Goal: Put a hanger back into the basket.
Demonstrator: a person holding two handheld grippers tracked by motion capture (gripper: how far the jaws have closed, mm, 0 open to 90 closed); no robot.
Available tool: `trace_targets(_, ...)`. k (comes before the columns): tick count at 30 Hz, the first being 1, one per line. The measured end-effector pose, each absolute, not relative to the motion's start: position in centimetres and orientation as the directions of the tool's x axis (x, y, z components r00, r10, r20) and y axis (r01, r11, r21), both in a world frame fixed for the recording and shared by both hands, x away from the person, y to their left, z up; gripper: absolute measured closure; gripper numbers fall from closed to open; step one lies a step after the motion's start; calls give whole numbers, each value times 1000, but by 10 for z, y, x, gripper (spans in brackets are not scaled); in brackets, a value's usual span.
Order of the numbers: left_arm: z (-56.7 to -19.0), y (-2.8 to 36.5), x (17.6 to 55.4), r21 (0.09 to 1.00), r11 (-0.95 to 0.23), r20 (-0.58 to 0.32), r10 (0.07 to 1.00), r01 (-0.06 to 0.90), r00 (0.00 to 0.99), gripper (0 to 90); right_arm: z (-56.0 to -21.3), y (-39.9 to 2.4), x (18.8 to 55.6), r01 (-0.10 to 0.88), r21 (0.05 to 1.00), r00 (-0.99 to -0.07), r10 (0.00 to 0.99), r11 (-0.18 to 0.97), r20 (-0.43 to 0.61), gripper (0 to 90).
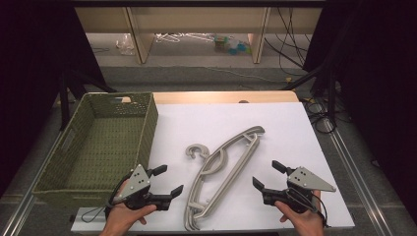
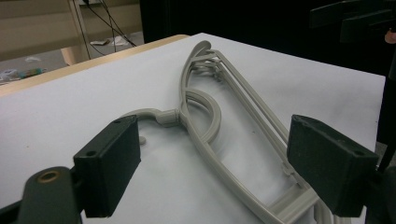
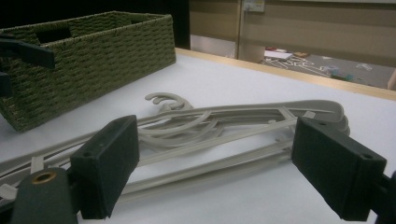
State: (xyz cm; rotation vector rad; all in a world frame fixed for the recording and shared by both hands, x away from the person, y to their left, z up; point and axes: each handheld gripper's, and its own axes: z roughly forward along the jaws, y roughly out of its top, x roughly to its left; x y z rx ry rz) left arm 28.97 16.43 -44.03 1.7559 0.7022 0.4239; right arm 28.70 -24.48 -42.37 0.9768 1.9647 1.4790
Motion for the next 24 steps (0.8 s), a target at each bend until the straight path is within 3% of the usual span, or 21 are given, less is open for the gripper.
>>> trace_targets(24,-441,162,293,941,-167,-127,634,295,763,167,-424,-245,287,245,956,-621,783,161,28,166)
